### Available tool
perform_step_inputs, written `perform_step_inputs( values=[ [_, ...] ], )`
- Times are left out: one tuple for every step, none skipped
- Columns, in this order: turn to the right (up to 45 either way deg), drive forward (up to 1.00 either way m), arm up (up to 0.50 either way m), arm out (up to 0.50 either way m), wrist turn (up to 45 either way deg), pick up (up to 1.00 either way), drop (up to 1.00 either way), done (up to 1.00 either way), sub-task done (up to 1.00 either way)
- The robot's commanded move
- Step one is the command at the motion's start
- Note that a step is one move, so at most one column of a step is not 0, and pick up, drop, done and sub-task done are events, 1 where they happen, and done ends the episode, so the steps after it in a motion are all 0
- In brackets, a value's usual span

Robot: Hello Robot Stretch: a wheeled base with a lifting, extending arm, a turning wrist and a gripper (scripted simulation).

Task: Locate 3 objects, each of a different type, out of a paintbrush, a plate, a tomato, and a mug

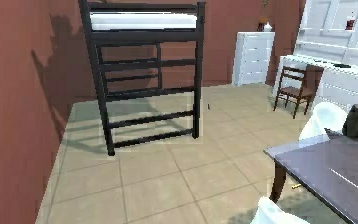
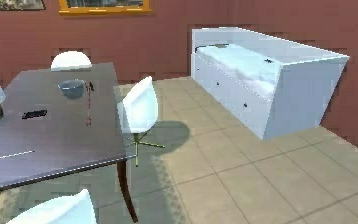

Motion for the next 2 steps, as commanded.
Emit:
perform_step_inputs(
  values=[
    [0.0,0.05,0.00,0.00,0.0,0.00,0.00,0.00,0.00],
    [-18.0,0.00,0.00,0.00,0.0,0.00,0.00,0.00,0.00]
  ],
)
